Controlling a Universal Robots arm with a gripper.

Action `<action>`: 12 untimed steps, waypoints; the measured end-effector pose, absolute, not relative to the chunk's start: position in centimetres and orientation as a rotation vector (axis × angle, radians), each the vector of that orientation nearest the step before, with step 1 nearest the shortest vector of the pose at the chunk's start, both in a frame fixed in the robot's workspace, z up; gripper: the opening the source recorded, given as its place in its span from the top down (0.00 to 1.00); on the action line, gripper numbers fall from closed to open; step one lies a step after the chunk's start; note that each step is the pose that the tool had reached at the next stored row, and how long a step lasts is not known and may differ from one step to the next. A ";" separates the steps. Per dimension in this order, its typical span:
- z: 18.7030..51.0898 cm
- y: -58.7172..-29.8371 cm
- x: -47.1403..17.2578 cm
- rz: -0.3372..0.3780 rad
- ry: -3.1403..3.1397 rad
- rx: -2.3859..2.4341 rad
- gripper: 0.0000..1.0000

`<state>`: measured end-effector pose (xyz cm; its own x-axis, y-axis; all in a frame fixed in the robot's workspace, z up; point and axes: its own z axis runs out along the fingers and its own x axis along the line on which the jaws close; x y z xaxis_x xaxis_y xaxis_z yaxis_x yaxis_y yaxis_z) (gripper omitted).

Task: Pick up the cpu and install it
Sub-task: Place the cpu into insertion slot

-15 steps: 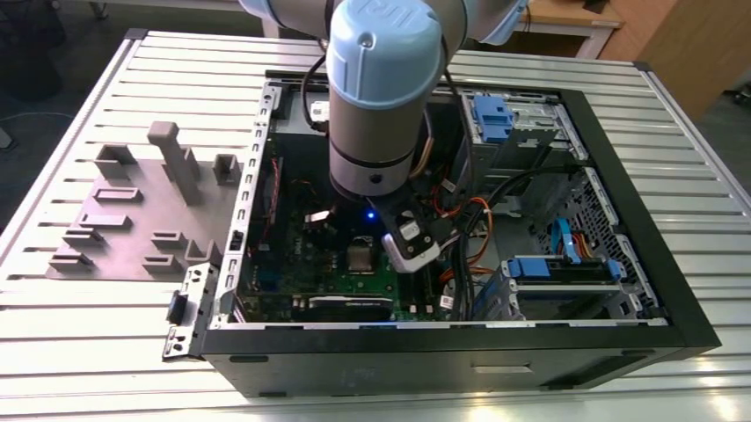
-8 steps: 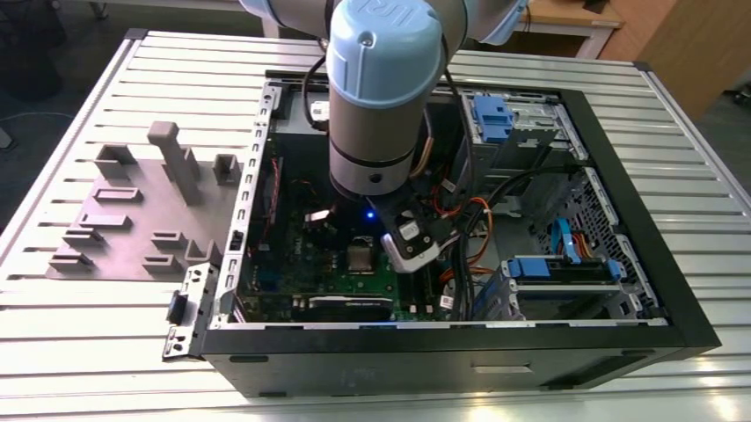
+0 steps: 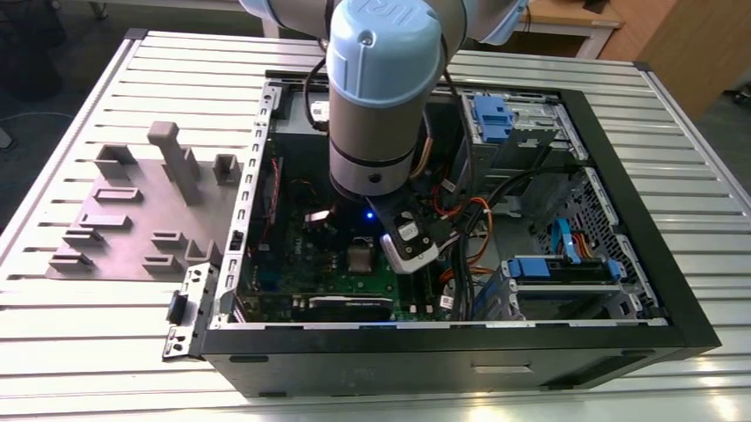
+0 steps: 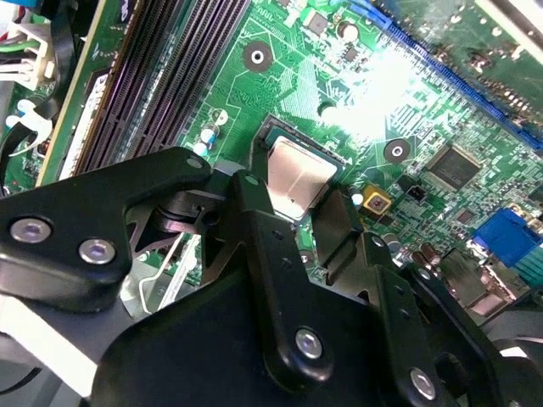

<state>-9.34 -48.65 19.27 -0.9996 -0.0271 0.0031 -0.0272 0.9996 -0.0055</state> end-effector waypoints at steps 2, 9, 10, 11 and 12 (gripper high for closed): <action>19.3 -48.7 -9.3 0.011 -3.138 0.043 0.55; 19.1 -48.6 -9.3 0.003 -3.138 0.042 0.55; 19.1 -48.7 -9.3 0.003 -3.138 0.042 0.55; 19.1 -48.7 -9.3 0.003 -3.138 0.042 0.55; 19.1 -48.7 -9.3 0.003 -3.138 0.042 0.55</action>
<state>-9.30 -48.65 19.09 -0.9996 -0.0271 0.0031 -0.0271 0.9996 -0.0018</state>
